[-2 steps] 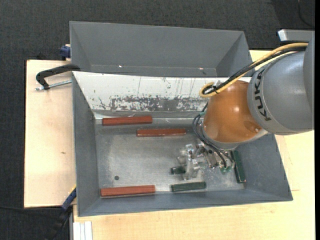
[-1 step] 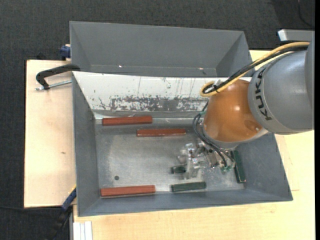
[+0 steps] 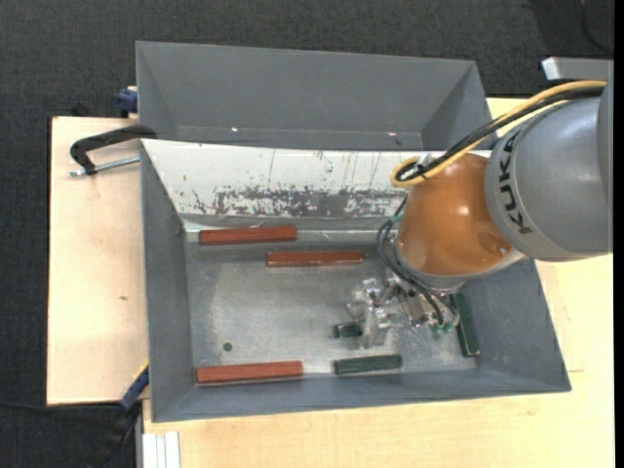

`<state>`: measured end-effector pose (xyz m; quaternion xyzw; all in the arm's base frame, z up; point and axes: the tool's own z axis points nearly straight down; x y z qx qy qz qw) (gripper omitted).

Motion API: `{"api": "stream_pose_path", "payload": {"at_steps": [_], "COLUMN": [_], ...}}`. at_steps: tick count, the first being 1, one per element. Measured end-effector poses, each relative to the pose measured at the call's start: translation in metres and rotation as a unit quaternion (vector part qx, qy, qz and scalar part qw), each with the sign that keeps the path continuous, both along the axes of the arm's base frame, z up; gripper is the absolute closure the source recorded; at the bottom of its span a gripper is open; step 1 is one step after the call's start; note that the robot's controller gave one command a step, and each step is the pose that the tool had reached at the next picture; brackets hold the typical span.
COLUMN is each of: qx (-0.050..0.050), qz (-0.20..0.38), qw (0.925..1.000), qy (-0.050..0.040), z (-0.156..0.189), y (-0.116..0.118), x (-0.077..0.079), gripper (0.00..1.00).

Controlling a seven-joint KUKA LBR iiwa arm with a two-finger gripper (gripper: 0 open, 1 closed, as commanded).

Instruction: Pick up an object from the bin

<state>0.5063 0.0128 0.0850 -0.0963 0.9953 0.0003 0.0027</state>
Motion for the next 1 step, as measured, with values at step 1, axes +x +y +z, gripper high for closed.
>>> {"api": "stream_pose_path", "payload": {"at_steps": [1], "qx": [0.000], "qz": [0.000], "qw": [1.0000], "qy": [0.0011], "z": [0.0046], "y": [0.0003], "x": [0.0000], "gripper": [1.00]}}
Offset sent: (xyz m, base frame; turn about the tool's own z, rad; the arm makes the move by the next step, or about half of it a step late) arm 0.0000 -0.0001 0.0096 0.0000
